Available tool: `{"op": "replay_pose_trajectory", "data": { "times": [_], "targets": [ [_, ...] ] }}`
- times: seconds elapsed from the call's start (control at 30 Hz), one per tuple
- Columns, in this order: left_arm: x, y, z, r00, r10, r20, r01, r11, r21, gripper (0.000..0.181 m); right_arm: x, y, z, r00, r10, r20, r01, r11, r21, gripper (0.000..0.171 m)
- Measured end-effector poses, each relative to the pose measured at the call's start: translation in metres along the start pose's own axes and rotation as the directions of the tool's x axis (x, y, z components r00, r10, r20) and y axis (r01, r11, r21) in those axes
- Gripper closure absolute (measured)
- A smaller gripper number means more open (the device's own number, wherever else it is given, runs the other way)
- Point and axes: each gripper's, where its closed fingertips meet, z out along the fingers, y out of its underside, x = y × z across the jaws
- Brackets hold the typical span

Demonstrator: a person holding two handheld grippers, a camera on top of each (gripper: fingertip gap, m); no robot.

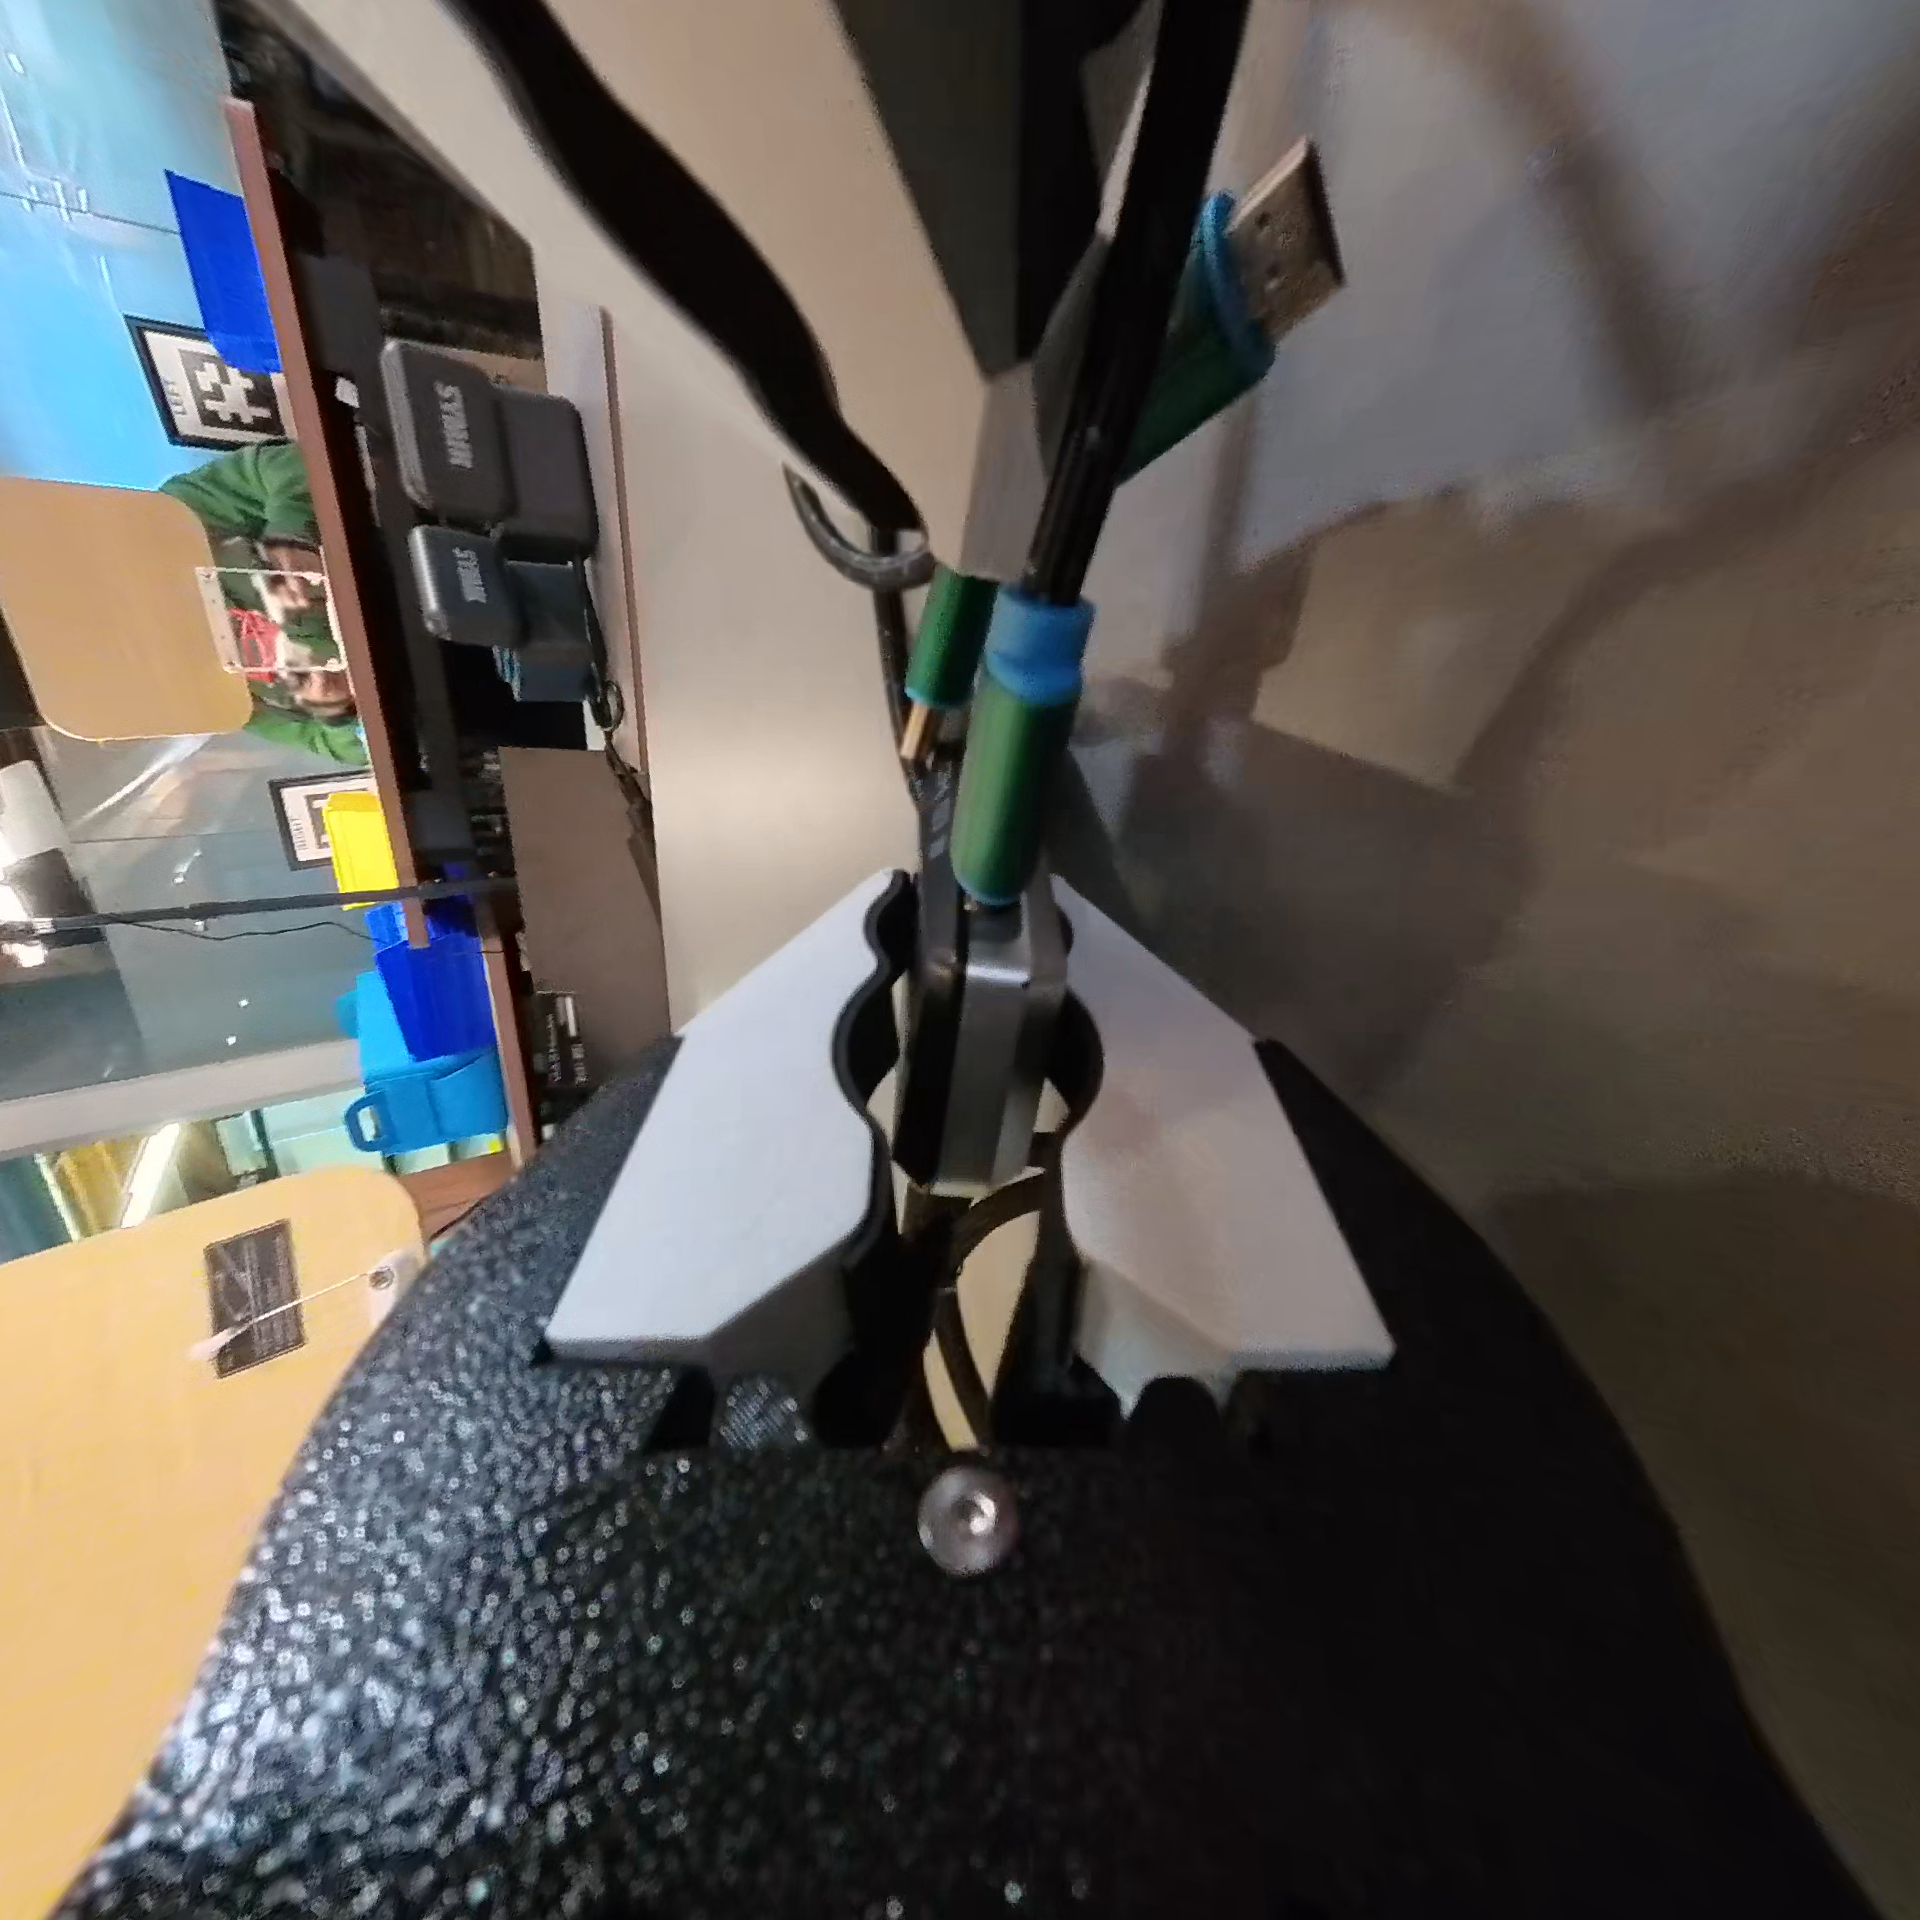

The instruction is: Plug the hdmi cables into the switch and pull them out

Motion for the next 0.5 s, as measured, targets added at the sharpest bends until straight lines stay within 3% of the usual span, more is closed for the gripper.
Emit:
{"op": "replay_pose_trajectory", "data": {
  "times": [0.03,0.2,0.33,0.5],
  "targets": [
    [0.000,0.000,0.000,1.000,-0.002,-0.005,0.002,1.000,0.005,0.161,0.000,0.000,0.000,1.000,0.000,0.009,0.000,1.000,0.002,0.160],
    [0.001,-0.001,-0.001,0.999,0.032,0.012,-0.032,0.999,0.004,0.161,-0.002,0.021,0.005,0.999,-0.033,0.023,0.035,0.992,-0.117,0.160],
    [0.001,0.001,-0.002,0.999,0.042,0.021,-0.042,0.999,-0.007,0.161,-0.006,0.014,0.005,0.998,0.002,0.061,0.002,0.998,-0.060,0.160],
    [0.001,0.001,-0.002,0.999,0.041,0.017,-0.041,0.999,-0.014,0.162,-0.002,0.014,0.005,1.000,0.015,0.027,-0.013,0.996,-0.090,0.160]
  ]
}}
